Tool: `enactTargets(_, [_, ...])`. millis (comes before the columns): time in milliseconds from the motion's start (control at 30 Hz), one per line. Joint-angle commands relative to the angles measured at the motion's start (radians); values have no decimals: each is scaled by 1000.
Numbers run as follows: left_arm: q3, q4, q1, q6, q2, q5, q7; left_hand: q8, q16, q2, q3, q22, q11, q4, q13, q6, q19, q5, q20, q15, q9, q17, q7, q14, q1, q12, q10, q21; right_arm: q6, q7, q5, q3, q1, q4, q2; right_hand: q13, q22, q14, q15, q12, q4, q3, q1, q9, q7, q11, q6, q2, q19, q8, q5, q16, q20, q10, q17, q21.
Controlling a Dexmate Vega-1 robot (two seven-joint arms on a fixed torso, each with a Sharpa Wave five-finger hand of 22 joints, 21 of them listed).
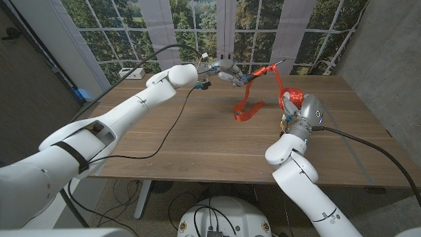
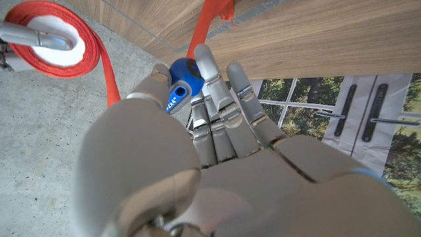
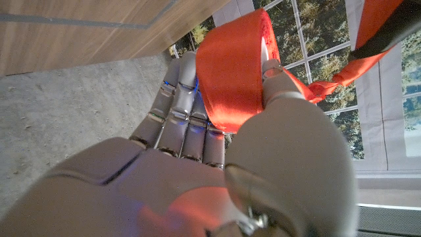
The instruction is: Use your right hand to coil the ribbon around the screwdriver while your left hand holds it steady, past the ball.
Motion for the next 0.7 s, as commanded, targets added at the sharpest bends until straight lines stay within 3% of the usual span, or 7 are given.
enactTargets(33, [6,1,-7,10,-7,2,-5,5,-2,101,83,0,-168,-33,64,162,9,9,1,-43,31,4,-69,31,100,5,176,5,-18,-19,76,44,-26,37,18,102,3,37,-121,87,-23,31,98,136,-29,-53,226,91,7,76,5,6,2,107,0,7])
enactTargets(400, [3,10,-6,13,-12,-5,3,5,-1,100,83,0,-166,-34,63,162,10,9,1,-43,32,5,-68,32,101,3,176,4,-97,-37,109,44,7,94,25,102,3,38,-121,87,-23,31,98,134,-30,-52,229,90,7,74,4,7,3,108,-1,8])
enactTargets(700, [14,41,-28,-18,-20,-28,-49,4,-3,101,83,0,-167,-34,67,162,11,9,0,-44,31,2,-66,32,101,4,176,5,-53,-62,134,55,22,114,13,102,3,36,-118,87,-24,31,100,137,-29,-53,228,90,6,74,4,9,3,108,0,9])
